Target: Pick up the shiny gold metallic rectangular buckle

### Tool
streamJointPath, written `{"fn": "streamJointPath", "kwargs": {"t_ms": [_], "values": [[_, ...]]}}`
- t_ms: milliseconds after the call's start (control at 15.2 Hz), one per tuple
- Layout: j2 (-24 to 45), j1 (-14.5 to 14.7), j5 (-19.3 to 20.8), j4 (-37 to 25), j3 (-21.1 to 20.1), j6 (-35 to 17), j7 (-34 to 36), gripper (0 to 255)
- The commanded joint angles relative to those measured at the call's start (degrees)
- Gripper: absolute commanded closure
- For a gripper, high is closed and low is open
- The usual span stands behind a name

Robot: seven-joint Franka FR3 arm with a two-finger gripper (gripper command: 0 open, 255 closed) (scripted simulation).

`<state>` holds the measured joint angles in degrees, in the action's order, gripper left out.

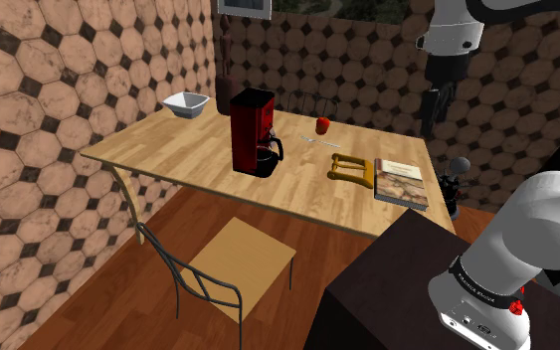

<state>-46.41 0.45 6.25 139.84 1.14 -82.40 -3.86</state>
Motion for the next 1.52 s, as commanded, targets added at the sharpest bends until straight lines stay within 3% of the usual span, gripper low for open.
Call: {"fn": "streamJointPath", "kwargs": {"t_ms": [0,396,858,1188,1452], "values": [[0.0,0.0,0.0,0.0,0.0,0.0,0.0,0],[4.5,-1.3,5.2,4.7,6.6,-11.0,-7.5,0],[14.5,-2.4,9.7,6.3,14.4,-24.8,-15.9,0],[24.4,-2.4,10.7,4.6,19.6,-34.6,-22.3,0],[33.5,-1.9,9.1,1.8,23.4,-42.0,-28.2,0]]}}
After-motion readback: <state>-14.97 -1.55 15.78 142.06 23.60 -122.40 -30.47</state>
